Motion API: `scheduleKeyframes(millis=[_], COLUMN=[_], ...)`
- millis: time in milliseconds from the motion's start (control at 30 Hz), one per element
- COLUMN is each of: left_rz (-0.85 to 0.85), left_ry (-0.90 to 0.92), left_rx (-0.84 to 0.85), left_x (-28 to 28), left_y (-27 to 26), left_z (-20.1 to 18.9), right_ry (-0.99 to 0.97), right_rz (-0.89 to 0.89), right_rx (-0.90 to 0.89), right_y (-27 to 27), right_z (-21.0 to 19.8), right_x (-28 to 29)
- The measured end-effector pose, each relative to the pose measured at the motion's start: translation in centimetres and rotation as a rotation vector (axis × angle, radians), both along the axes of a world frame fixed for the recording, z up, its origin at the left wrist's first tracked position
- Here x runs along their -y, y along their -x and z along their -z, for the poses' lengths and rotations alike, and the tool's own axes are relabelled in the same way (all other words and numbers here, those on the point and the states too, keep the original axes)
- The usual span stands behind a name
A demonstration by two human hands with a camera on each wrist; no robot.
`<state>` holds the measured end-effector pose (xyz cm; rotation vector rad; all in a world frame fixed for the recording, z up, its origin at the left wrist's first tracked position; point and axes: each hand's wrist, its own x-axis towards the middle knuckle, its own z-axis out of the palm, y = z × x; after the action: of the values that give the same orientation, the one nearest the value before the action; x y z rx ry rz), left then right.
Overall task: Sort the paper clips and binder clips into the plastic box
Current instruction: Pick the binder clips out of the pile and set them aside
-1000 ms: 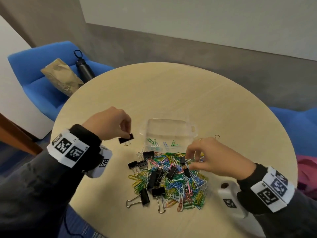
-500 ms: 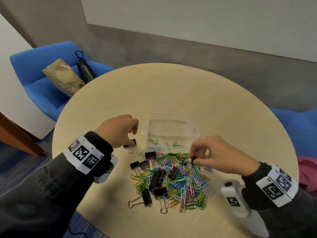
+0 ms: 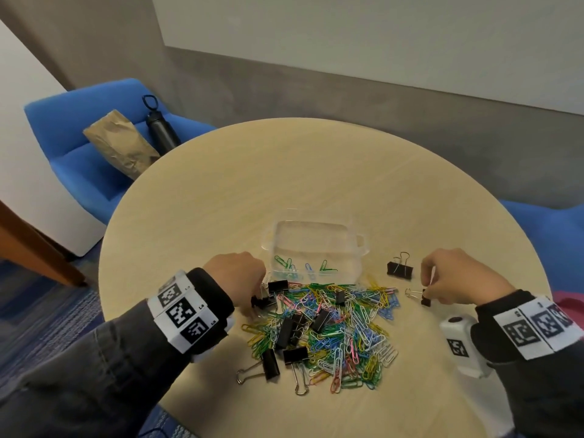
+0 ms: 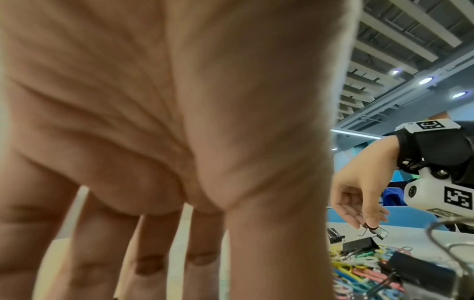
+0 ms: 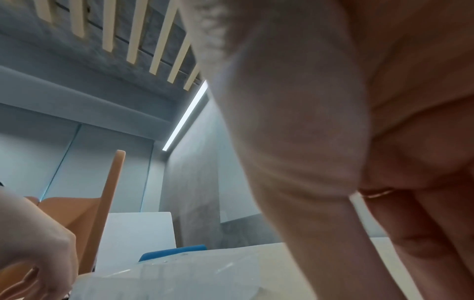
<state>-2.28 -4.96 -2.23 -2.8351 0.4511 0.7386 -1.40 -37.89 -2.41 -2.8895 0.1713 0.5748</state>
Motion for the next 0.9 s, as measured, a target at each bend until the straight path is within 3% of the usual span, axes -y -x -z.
scheduleKeyframes(millis=[167, 233, 333, 400, 567, 767, 900], left_rz=[-0.008, -0.014, -0.039, -0.046, -0.008, -0.007, -0.015], left_ry=[0.022, 0.026, 0.021, -0.017, -0.117, 0.133, 0.082], left_rx=[0.059, 0.077, 0.088, 0.101, 0.2, 0.14, 0.133], left_x=[-0.1, -0.3, -0.8, -1.0, -1.1, 0.1, 0.6], left_y=[-0.1, -0.2, -0.4, -0.5, -0.3, 0.1, 0.3], left_z=[0.1, 0.0, -0.4, -0.7, -0.5, -0.4, 0.6], right_ry=[0.121, 0.037, -0.152, -0.161, -0.066, -0.087, -0.199], right_rz=[-0.143, -0.29, -0.497, -0.565, -0.571, -0.582, -0.568], right_rx=[0.176, 0.261, 0.2, 0.174, 0.179, 0.175, 0.186], right_y=[0.8, 1.9, 3.8, 4.2, 3.6, 2.8, 2.7], right_z=[-0.6, -1.3, -1.8, -1.2, 0.3, 0.5, 0.0], right_x=[-1.8, -4.1, -7.9, -9.4, -10.7, -10.9, -10.4])
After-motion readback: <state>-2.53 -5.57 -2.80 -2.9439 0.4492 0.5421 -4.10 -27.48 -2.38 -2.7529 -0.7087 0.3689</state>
